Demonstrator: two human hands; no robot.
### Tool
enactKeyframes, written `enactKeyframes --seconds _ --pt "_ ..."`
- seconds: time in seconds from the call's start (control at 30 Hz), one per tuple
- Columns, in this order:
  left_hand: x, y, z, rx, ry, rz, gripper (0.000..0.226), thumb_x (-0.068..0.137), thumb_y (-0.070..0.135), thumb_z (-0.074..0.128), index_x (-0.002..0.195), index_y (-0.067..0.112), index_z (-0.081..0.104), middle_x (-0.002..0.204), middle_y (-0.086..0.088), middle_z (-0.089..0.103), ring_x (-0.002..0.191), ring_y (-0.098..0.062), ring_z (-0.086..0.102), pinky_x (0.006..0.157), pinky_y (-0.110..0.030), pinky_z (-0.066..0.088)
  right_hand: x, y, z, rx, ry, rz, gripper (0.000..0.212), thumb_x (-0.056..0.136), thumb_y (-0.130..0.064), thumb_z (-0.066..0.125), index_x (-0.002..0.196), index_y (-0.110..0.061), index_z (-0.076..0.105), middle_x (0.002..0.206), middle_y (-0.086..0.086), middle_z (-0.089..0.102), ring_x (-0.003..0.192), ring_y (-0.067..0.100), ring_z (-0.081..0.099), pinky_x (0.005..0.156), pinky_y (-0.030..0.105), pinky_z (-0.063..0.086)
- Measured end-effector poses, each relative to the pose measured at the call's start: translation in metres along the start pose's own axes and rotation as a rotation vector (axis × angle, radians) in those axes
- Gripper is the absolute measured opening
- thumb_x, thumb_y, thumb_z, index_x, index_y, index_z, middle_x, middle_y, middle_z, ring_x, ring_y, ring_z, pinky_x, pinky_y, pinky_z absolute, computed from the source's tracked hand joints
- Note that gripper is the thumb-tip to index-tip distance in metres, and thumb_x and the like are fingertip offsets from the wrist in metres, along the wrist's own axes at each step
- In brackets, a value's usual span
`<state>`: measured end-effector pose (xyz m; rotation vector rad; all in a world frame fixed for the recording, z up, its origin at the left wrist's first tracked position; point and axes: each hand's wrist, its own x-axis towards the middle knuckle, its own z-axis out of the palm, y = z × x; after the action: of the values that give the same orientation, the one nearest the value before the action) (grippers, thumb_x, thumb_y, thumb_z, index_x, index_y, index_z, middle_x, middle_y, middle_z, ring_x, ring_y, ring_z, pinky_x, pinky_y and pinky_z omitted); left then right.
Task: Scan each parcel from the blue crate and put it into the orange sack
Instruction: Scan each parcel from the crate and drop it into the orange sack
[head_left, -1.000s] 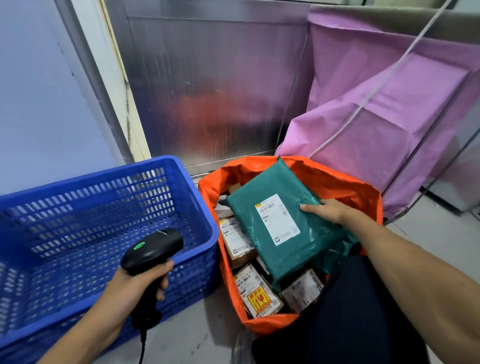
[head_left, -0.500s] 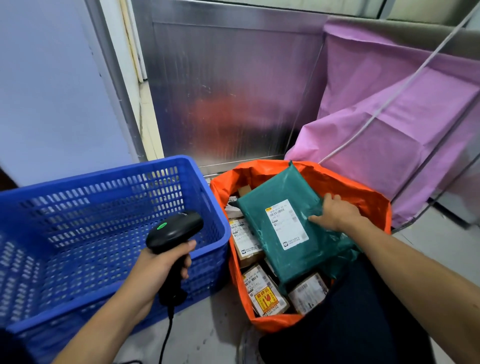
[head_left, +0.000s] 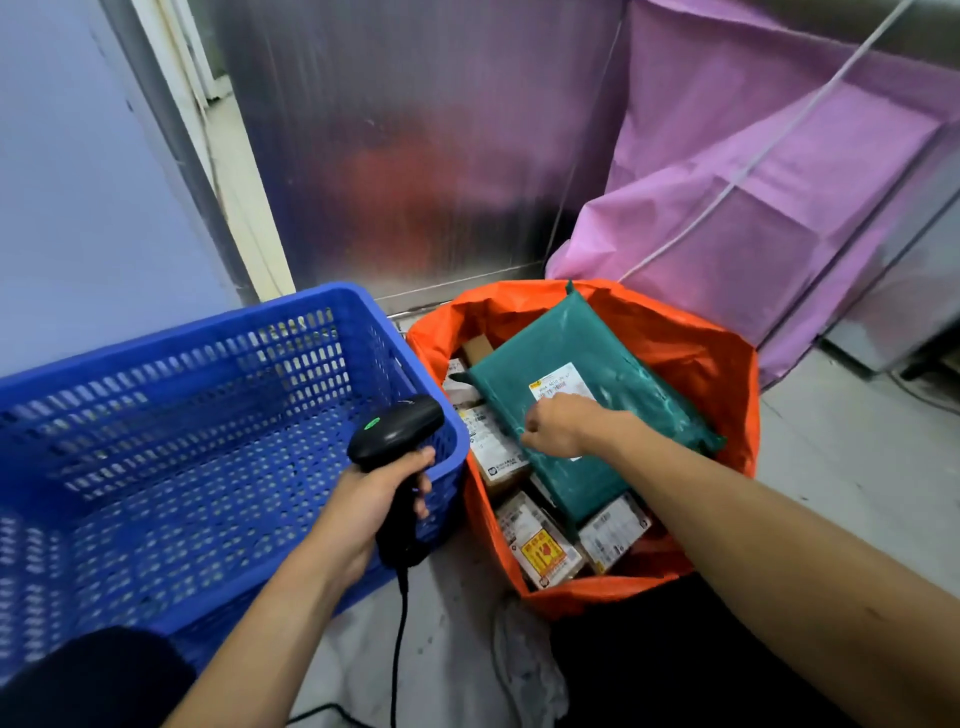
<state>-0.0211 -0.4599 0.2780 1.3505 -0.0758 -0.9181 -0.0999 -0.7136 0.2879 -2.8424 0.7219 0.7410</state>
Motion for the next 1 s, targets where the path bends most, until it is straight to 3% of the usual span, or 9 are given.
enactKeyframes --seconds 0.3,0.47,0.53,0.63,0.8,0.9,1.0 --pt "-0.015 0.02 0.01 0.153 -0.061 0.026 0.01 0.093 0.013 0.074 0.084 0.009 0.069 0.065 -0.009 0.064 0.047 -0.018 0.052 0.054 -0.03 0.045 -0.049 -0.013 -0.006 -0.019 0.038 -0.028 0.04 0.102 -0.048 0.051 0.1 -0.013 0.07 0.107 0.011 0.071 0.104 0.031 0.064 0.075 0.032 0.043" --pt "-0.028 0.026 0.002 0.158 -0.019 0.088 0.01 0.092 0.011 0.076 0.085 0.008 0.069 0.069 -0.013 0.064 0.049 -0.021 0.053 0.056 -0.031 0.045 -0.05 -0.028 -0.001 -0.006 0.035 -0.012 0.044 0.099 -0.046 0.051 0.108 -0.008 0.071 0.112 0.015 0.073 0.109 0.034 0.066 0.082 0.031 0.047" --pt "-0.034 0.021 0.003 0.127 0.006 0.098 0.009 0.092 0.01 0.075 0.088 0.006 0.069 0.068 -0.012 0.063 0.048 -0.02 0.053 0.054 -0.03 0.047 -0.048 -0.037 0.019 0.033 0.064 -0.056 0.042 0.101 -0.048 0.05 0.099 -0.011 0.068 0.109 0.019 0.069 0.104 0.036 0.064 0.077 0.033 0.043" --pt "-0.038 0.009 0.004 0.149 0.008 0.067 0.007 0.093 0.01 0.075 0.09 0.006 0.069 0.067 -0.01 0.064 0.05 -0.021 0.053 0.052 -0.031 0.048 -0.042 -0.045 0.065 0.089 0.043 -0.088 0.044 0.099 -0.055 0.048 0.083 -0.015 0.057 0.089 0.014 0.061 0.086 0.034 0.059 0.074 0.037 0.047" --pt "-0.03 -0.005 -0.002 0.235 0.022 0.035 0.006 0.092 0.01 0.075 0.093 0.008 0.069 0.068 -0.01 0.064 0.05 -0.02 0.054 0.051 -0.029 0.047 -0.025 -0.042 0.105 0.168 -0.014 -0.069 0.052 0.093 -0.07 0.052 0.09 -0.018 0.058 0.109 0.015 0.068 0.099 0.033 0.065 0.074 0.033 0.041" --pt "-0.023 -0.008 -0.005 0.231 0.028 0.029 0.006 0.091 0.011 0.076 0.094 0.008 0.071 0.071 -0.011 0.064 0.052 -0.021 0.054 0.057 -0.032 0.048 -0.02 -0.043 0.106 0.183 -0.044 -0.06 0.051 0.095 -0.062 0.055 0.1 -0.012 0.067 0.107 0.015 0.068 0.089 0.029 0.059 0.072 0.033 0.041" --pt "-0.017 -0.011 -0.006 0.23 0.05 0.028 0.004 0.093 0.01 0.074 0.093 0.008 0.072 0.071 -0.011 0.064 0.051 -0.02 0.055 0.057 -0.032 0.049 -0.014 -0.044 0.108 0.223 -0.029 -0.031 0.036 0.099 -0.037 0.055 0.107 -0.006 0.07 0.116 0.015 0.071 0.101 0.033 0.066 0.073 0.033 0.043"
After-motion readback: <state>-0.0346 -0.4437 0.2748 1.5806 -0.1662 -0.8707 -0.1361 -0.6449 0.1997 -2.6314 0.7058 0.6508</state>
